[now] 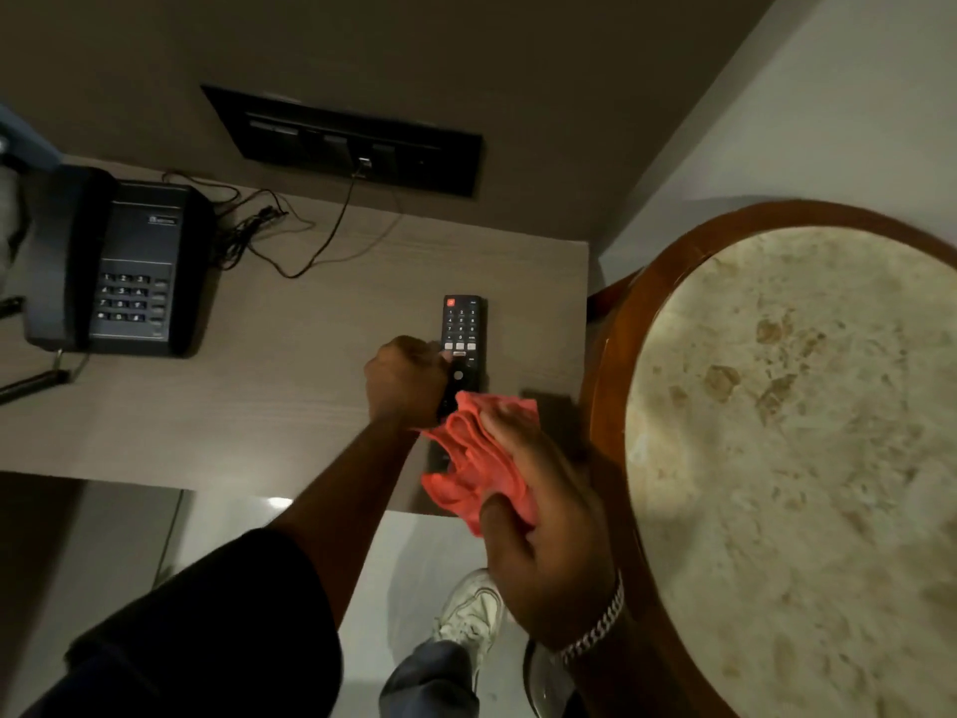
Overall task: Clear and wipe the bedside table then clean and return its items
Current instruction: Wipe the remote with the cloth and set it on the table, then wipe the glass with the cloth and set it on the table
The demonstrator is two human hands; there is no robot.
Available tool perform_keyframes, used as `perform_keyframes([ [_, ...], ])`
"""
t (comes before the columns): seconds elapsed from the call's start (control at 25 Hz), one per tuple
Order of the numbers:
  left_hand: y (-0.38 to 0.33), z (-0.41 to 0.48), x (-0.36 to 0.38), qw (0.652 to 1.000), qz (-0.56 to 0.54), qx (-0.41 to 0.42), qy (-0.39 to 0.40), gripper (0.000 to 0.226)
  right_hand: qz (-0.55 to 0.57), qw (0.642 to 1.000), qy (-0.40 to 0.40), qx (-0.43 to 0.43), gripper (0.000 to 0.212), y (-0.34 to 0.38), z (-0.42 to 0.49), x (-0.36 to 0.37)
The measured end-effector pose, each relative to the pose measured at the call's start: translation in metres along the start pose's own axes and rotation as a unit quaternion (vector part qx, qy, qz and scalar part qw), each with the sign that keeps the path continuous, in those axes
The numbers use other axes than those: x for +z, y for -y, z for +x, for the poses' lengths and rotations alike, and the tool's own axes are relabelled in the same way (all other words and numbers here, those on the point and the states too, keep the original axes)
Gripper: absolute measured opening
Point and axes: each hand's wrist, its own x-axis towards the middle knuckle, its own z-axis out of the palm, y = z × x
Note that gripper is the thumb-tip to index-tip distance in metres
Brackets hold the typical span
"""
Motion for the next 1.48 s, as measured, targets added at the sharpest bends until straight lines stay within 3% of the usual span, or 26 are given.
perform_keyframes([
  [0.24, 0.018, -0.004, -0.128, 0.983, -0.183, 0.017, 0.020, 0.019, 0.013, 0.997, -0.023, -0.075, 0.055, 0.065, 0.043, 0.047],
  [0.48, 0.058, 0.018, -0.321, 0.948, -0.302, 0.039, -0.088, 0.014, 0.022, 0.981, 0.024, -0.189, 0.053, 0.190, 0.081, 0.159],
  [0.72, 0.157, 0.047, -0.535, 0.882, -0.300, 0.057, -0.358, 0.017, 0.036, 0.950, 0.130, -0.283, 0.053, 0.302, 0.103, 0.320],
  [0.84, 0.217, 0.056, -0.619, 0.791, -0.263, 0.060, -0.549, 0.025, 0.103, 0.927, 0.225, -0.282, 0.054, 0.350, 0.102, 0.401],
  [0.92, 0.247, 0.067, -0.651, 0.747, -0.211, 0.038, -0.629, 0.037, 0.115, 0.917, 0.250, -0.288, 0.056, 0.369, 0.105, 0.434],
  [0.96, 0.263, 0.075, -0.663, 0.747, -0.194, 0.011, -0.636, 0.050, 0.119, 0.913, 0.253, -0.297, 0.056, 0.374, 0.106, 0.450],
  [1.04, 0.286, 0.097, -0.677, 0.781, -0.180, -0.030, -0.598, 0.079, 0.119, 0.911, 0.248, -0.309, 0.055, 0.378, 0.103, 0.472],
  [1.12, 0.296, 0.115, -0.686, 0.805, -0.194, -0.049, -0.559, 0.087, 0.129, 0.910, 0.258, -0.297, 0.057, 0.377, 0.098, 0.483],
  [1.24, 0.309, 0.128, -0.699, 0.800, -0.216, -0.061, -0.556, 0.069, 0.151, 0.910, 0.286, -0.261, 0.060, 0.372, 0.097, 0.491],
  [1.32, 0.308, 0.120, -0.700, 0.808, -0.279, -0.027, -0.518, 0.061, 0.164, 0.908, 0.286, -0.258, 0.061, 0.374, 0.097, 0.488],
  [1.48, 0.268, 0.100, -0.668, 0.822, -0.463, 0.069, -0.324, 0.042, 0.208, 0.911, 0.262, -0.243, 0.067, 0.385, 0.107, 0.472],
])
